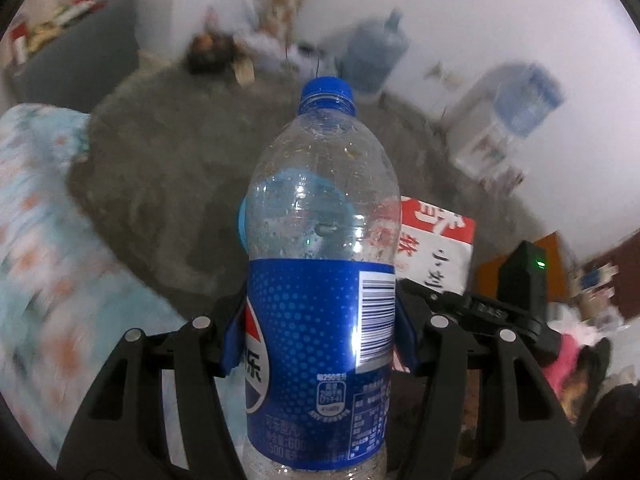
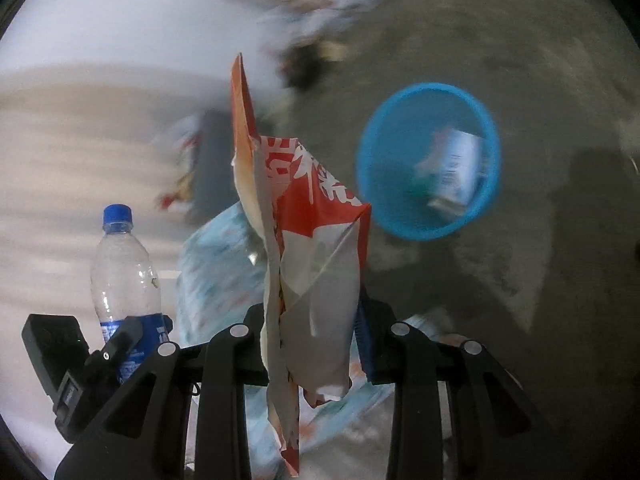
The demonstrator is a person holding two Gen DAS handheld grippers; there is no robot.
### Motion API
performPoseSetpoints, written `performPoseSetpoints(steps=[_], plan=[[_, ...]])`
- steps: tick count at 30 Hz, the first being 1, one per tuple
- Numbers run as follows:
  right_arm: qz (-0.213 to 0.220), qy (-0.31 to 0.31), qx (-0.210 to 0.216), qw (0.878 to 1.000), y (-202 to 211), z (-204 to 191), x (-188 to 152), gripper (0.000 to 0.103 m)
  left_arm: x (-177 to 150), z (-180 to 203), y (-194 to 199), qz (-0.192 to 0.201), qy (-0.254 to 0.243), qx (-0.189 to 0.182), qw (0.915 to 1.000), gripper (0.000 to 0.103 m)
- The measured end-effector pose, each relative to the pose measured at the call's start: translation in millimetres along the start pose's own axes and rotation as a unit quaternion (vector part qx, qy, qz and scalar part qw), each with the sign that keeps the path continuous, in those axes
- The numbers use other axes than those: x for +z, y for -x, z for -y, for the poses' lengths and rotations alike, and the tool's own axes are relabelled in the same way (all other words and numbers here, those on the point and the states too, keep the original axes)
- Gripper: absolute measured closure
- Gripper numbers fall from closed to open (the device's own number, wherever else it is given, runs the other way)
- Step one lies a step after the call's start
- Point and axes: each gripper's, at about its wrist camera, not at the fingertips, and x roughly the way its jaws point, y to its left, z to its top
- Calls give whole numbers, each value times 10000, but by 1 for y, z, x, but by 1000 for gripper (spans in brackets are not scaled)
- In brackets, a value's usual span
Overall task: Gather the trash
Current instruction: 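Lift the bottle and snack bag with both grippers and carry them over the wastebasket, then open both grippers to drop the bottle and snack bag into the wastebasket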
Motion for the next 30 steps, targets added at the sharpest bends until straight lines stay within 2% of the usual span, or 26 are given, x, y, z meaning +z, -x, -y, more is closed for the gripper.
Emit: performPoseSetpoints(steps=[4,7,9,10,11,12,14,15,18,22,26,30], plan=[[-26,-386,-331,9987,-46,39,36,72,36,-7,-90,-680,12,65,9977,47],[-92,-593,-469,9971,-82,55,63,71,59,-14,-146,-1026,-10,107,9947,47],[-113,-683,-498,9964,-104,66,83,62,75,-20,-180,-1133,79,100,9935,45],[-167,-743,-526,9957,-121,71,88,55,79,-23,-190,-1142,126,66,9934,42],[-191,-860,-656,9940,-136,84,96,45,84,-27,-203,-1186,209,33,9927,23],[-218,-939,-755,9925,-148,93,104,43,86,-30,-213,-1196,303,36,9924,19],[-272,-1284,-1012,9862,-159,118,105,43,86,-36,-225,-1119,463,136,9925,19],[-230,-1406,-1011,9846,-157,128,105,43,83,-37,-227,-1138,493,115,9922,19],[0,-1400,-522,9888,-142,133,96,42,82,-31,-219,-999,338,-76,9944,19],[256,-1148,-465,9920,-129,128,95,36,84,-26,-192,-675,257,-121,9973,19],[486,-1132,-318,9919,-115,119,95,36,76,-10,-149,-376,113,-207,9990,19],[706,-857,-193,9936,-85,91,78,36,58,4,-86,69,-104,-269,9996,19]])
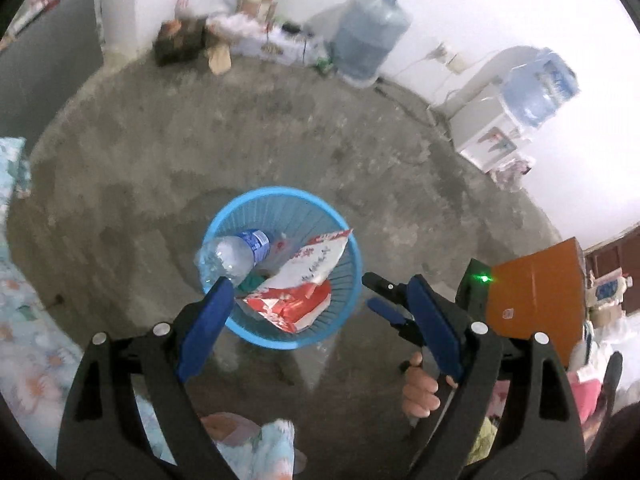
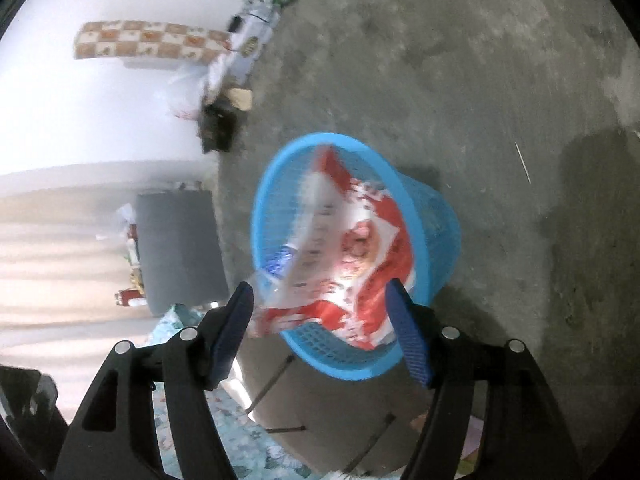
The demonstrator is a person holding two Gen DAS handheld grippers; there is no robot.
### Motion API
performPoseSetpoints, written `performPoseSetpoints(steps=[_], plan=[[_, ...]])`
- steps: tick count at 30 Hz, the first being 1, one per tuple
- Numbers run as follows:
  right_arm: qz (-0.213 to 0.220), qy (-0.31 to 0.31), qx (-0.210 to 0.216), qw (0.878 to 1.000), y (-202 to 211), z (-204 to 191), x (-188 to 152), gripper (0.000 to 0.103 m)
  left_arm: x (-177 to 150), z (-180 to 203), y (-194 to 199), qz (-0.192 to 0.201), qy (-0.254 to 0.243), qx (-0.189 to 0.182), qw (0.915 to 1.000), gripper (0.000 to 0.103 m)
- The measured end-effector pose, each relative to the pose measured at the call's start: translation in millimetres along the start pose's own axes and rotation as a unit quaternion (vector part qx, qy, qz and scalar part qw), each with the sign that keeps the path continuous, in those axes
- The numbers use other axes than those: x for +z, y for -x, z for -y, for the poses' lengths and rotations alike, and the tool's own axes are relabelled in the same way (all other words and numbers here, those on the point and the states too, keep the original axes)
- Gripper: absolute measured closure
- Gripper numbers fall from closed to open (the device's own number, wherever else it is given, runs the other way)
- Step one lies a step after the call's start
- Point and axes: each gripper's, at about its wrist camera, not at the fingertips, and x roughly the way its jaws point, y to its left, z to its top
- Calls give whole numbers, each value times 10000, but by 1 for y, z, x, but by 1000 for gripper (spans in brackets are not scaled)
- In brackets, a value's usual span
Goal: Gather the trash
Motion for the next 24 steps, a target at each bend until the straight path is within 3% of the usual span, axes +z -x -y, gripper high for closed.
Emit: performPoseSetpoints(steps=[5,9,11,15,18,21,24], plan=[[106,836,19,9964,43,-58,-36,36,-34,3,86,628,-55,-30,9980,19],[52,2053,59,9787,71,-133,-98,32,-81,0,163,1216,-51,209,9923,15],[22,2758,63,9612,83,-171,-133,29,-103,-3,194,1389,33,408,9895,15],[53,4332,131,9012,112,-242,-219,16,-152,-15,256,1833,337,893,9784,14],[231,5032,206,8636,136,-267,-271,9,-198,-23,301,2183,713,1507,9615,13],[285,5395,231,8412,152,-276,-307,7,-233,-31,328,2427,1183,1956,9428,12],[206,5737,261,8184,159,-280,-336,7,-275,-45,356,2695,1801,2483,9128,11]])
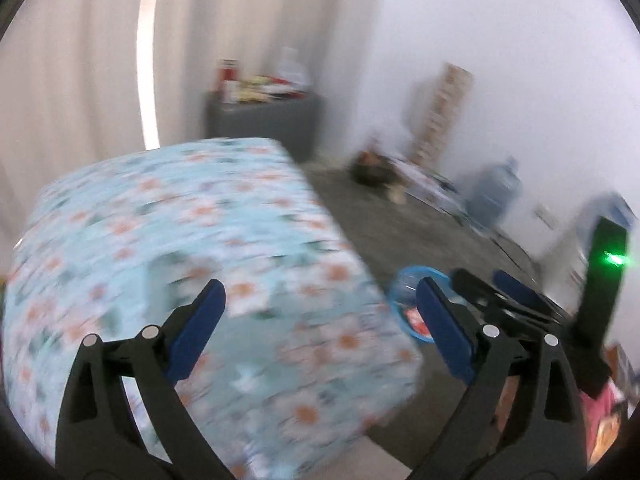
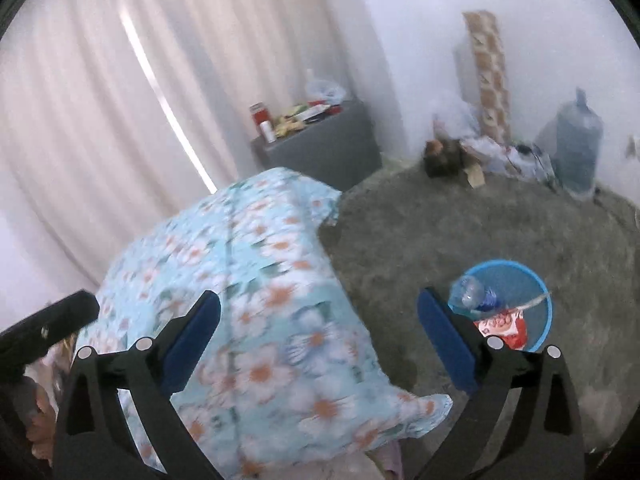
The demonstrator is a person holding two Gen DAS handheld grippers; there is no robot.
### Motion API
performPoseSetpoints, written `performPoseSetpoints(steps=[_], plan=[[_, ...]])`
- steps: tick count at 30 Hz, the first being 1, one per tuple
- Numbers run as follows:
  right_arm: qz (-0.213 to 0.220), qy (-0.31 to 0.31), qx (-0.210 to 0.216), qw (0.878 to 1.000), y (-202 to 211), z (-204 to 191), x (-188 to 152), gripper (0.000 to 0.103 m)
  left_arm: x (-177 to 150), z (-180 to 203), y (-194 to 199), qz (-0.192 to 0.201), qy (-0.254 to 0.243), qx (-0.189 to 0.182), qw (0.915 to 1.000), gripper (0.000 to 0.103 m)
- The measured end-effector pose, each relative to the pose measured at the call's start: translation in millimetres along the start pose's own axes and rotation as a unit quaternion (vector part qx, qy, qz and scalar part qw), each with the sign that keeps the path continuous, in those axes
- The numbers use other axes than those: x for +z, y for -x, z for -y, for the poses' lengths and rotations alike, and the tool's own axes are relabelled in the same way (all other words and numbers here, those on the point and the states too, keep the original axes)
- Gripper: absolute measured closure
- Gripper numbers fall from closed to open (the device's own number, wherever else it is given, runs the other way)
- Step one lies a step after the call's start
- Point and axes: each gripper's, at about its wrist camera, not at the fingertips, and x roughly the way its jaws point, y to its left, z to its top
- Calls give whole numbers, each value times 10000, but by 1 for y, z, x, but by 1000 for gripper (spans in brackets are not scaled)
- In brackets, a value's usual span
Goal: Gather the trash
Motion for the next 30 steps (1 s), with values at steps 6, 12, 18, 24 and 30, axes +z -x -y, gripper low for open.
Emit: performPoseSetpoints(steps=[6,12,18,24,30], plan=[[-140,509,-60,9986,2,-39,-11,7,-23,-39,23,150,746,973,9923,11],[-43,978,-59,9952,10,-59,-20,7,-39,-40,29,188,1017,1807,9781,10],[174,1278,-151,9915,21,-70,-21,7,-53,-24,28,157,598,2340,9703,10],[498,1394,-407,9882,34,-77,-16,7,-59,-27,27,-31,724,2348,9693,10],[408,1424,-425,9880,39,-82,-15,7,-66,-35,37,144,939,2412,9658,10]])
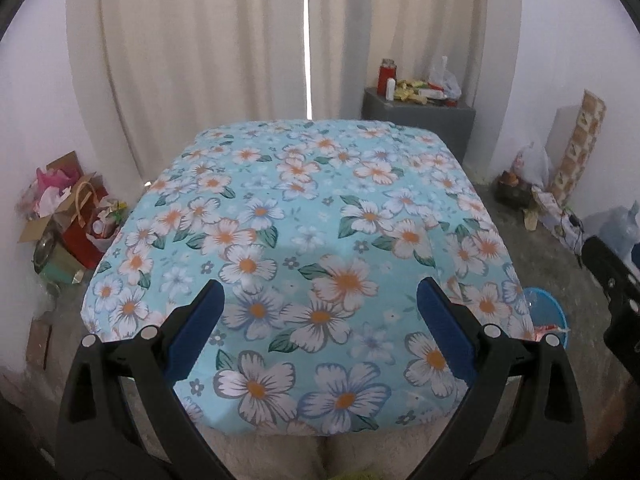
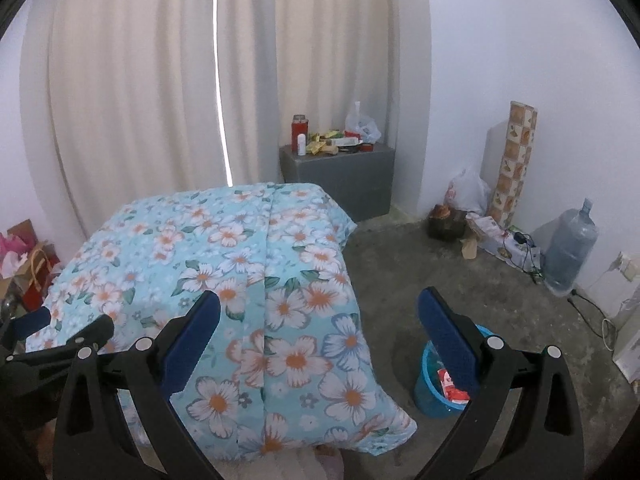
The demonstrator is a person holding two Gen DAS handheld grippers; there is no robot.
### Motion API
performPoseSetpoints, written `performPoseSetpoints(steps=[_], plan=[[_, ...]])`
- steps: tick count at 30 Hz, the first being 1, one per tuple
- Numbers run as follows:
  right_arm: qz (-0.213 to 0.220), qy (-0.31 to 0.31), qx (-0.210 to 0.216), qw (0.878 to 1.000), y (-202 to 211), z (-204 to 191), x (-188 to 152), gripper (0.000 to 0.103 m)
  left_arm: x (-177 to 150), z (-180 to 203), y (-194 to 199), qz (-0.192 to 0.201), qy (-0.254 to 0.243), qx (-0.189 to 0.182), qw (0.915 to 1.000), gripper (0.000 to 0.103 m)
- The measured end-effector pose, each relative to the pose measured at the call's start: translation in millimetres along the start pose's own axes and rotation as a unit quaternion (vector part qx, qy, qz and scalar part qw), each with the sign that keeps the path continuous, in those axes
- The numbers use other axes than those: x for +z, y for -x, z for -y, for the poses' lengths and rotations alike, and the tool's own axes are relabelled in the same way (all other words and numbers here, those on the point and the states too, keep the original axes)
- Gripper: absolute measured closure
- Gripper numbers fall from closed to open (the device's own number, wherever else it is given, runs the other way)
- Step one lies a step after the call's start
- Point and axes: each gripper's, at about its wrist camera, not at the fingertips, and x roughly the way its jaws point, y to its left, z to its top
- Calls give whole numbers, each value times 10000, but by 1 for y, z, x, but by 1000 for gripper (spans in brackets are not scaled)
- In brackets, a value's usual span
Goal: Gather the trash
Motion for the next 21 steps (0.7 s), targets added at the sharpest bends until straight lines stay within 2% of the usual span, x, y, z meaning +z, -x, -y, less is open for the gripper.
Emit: performPoseSetpoints(steps=[4,7,11,15,21], plan=[[-270,237,-20,9994,-3,-7,-15,7,-9,-10,-2,-211,245,24,9995,10],[-761,440,-167,9960,-15,-13,-32,7,-22,-14,-7,-446,286,133,9985,10],[-1194,463,-173,9916,-23,-16,-53,7,-40,-18,-14,-780,234,235,9964,10],[-1423,597,-335,9875,-25,-20,-69,7,-56,-22,-20,-1014,165,310,9942,10],[-1605,606,-524,9838,-23,-17,-82,7,-61,-24,-23,-1096,57,322,9934,10]])
